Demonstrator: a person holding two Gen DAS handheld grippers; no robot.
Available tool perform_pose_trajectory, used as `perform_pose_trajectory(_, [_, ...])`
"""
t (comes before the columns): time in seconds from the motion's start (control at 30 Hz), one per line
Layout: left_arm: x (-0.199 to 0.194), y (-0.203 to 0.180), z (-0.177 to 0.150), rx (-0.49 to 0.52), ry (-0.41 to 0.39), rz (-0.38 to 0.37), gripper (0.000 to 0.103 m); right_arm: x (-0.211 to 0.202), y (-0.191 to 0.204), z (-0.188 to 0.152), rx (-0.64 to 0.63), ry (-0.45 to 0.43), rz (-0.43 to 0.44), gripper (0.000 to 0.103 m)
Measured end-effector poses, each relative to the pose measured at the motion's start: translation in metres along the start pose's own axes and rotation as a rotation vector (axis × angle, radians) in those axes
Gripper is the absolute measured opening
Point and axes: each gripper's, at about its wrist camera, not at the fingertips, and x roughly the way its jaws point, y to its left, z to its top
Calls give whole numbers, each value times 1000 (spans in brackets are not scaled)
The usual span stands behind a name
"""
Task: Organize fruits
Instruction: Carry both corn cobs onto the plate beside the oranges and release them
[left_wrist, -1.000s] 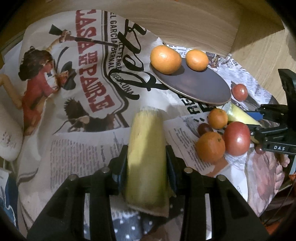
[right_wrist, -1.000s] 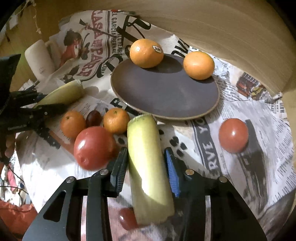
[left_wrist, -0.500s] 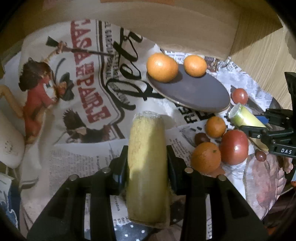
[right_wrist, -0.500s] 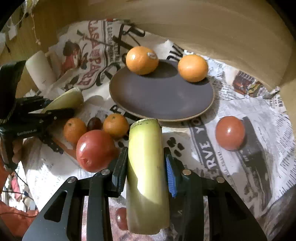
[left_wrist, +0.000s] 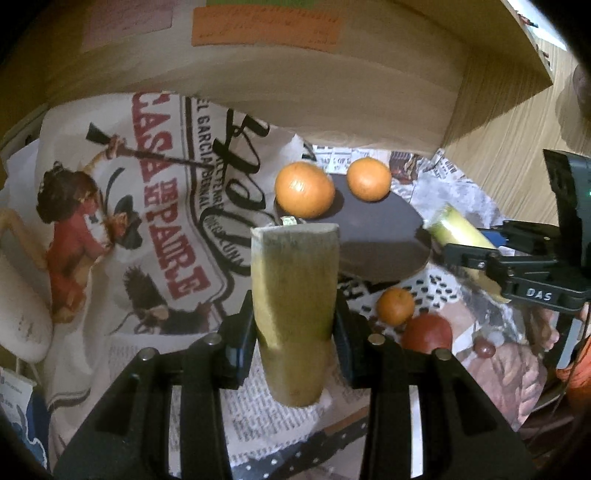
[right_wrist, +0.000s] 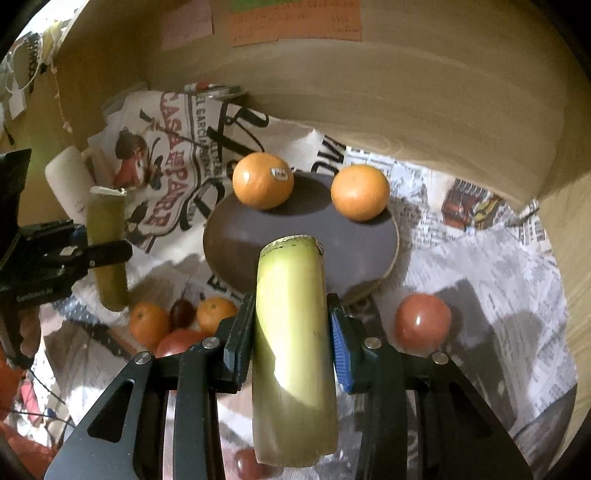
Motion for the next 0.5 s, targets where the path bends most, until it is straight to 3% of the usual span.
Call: perform_pose_trajectory(0.5, [17, -21, 42, 33, -39, -75, 37, 45, -12, 40, -6, 34, -29, 34])
